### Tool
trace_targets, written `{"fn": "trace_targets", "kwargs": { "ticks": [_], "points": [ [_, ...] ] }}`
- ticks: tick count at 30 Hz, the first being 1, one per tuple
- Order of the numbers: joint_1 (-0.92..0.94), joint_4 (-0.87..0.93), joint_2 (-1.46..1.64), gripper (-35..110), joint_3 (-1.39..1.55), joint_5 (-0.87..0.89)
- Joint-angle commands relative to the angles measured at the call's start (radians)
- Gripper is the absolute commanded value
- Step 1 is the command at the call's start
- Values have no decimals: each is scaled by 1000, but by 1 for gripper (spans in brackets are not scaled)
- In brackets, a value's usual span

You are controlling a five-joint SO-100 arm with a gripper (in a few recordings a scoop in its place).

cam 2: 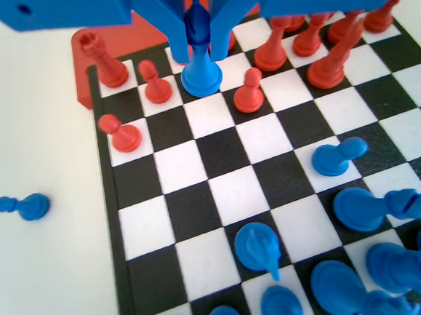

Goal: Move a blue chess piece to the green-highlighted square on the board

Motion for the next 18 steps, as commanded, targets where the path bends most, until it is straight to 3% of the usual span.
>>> {"fn": "trace_targets", "kwargs": {
  "ticks": [1, 18],
  "points": [
    [5, -9, 14, 1, -51, -18],
    [-8, -77, -35, 1, -8, -40]
  ]
}}
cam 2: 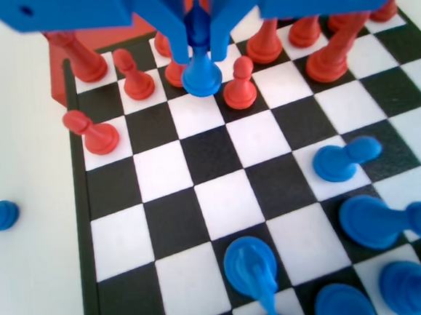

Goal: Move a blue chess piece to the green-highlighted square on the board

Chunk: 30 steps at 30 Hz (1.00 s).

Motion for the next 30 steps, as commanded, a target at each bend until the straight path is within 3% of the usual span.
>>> {"fn": "trace_targets", "kwargs": {
  "ticks": [1, 30],
  "points": [
    [-23, -2, 35, 1, -6, -18],
    [-32, -32, 35, 3, 29, -31]
  ]
}}
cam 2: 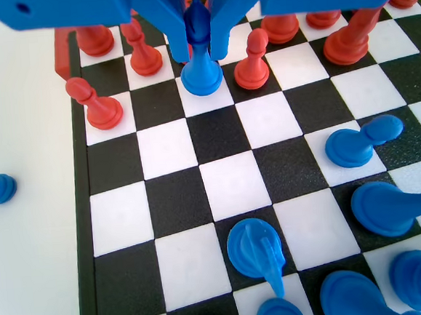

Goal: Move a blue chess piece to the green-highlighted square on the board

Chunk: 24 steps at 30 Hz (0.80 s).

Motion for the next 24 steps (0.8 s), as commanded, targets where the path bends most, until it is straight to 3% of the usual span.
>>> {"fn": "trace_targets", "kwargs": {
  "ticks": [1, 24],
  "points": [
    [-9, 0, 37, 3, -14, -12],
    [12, 29, 71, 9, -46, -9]
  ]
}}
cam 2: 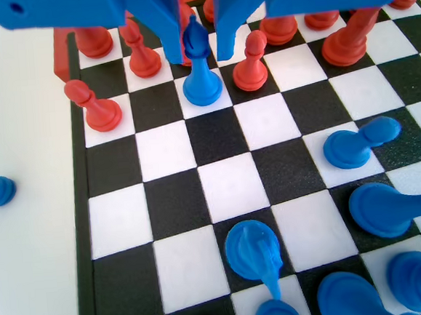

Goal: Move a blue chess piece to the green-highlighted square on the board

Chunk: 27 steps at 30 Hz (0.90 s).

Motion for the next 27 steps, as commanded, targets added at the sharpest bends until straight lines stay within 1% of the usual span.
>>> {"fn": "trace_targets", "kwargs": {
  "ticks": [1, 6, 14, 20, 25, 27],
  "points": [
    [0, 35, 83, 9, -51, -5],
    [-3, 92, 144, 10, -77, 3],
    [-6, 179, 204, 12, -196, 78],
    [0, 290, 302, 12, -255, 92],
    [8, 437, 440, 2, -272, 61],
    [11, 495, 497, 1, -282, 41]
  ]
}}
